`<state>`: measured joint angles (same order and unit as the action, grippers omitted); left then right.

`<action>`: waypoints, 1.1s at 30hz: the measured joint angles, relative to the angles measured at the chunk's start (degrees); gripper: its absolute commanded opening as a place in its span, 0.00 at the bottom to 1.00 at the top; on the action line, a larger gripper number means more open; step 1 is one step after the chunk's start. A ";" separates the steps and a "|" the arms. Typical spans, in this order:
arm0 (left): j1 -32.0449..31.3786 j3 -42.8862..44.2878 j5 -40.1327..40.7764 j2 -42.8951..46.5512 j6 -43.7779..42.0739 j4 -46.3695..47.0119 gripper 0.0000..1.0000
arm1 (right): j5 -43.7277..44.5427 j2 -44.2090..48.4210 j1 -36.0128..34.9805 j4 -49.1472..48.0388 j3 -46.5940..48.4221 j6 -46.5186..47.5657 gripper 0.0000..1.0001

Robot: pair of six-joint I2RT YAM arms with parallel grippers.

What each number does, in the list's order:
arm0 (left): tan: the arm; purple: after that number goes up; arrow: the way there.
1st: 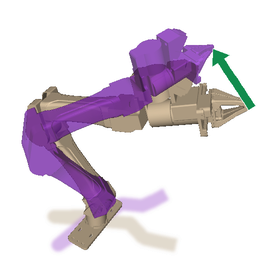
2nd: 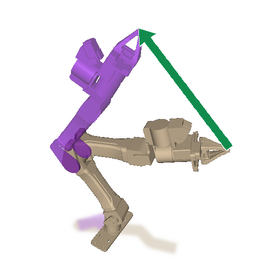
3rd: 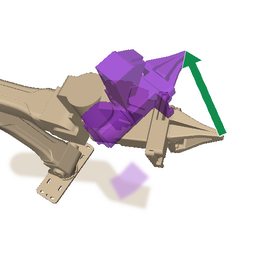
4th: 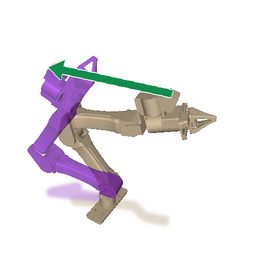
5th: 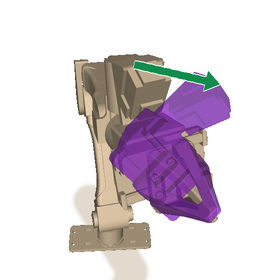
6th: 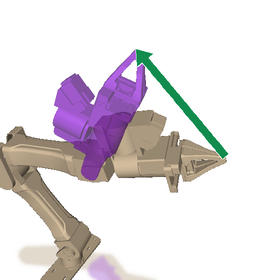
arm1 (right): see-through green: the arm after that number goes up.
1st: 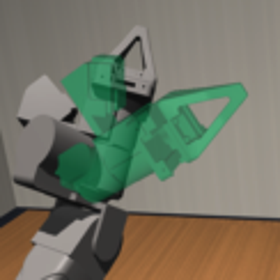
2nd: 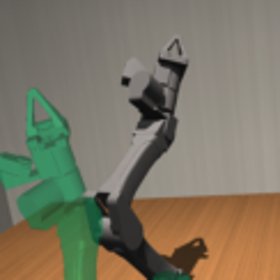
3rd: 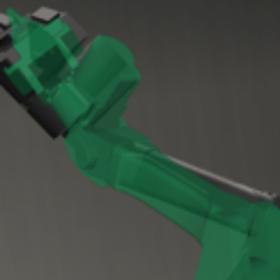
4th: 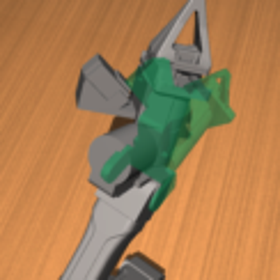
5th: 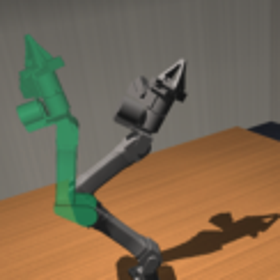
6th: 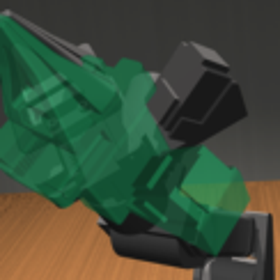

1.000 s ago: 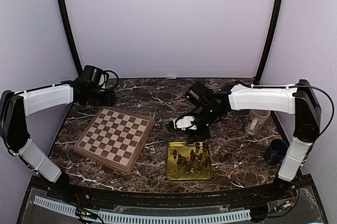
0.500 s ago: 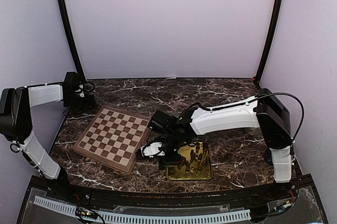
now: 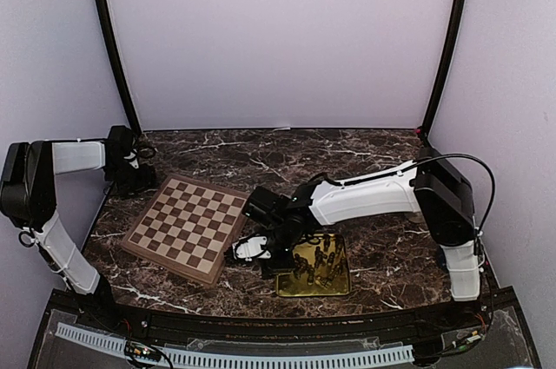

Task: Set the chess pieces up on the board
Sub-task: Move the storage box to the center of the board.

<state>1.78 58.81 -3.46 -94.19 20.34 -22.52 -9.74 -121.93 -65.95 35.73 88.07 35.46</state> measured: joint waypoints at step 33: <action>4.92 -2.80 -0.33 -2.49 0.17 -3.54 0.10 | 0.26 25.42 9.62 -1.68 -21.03 -4.26 0.53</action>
<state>6.70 56.01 -3.79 -96.68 20.51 -26.06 -9.47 -96.51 -56.34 34.04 67.05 31.20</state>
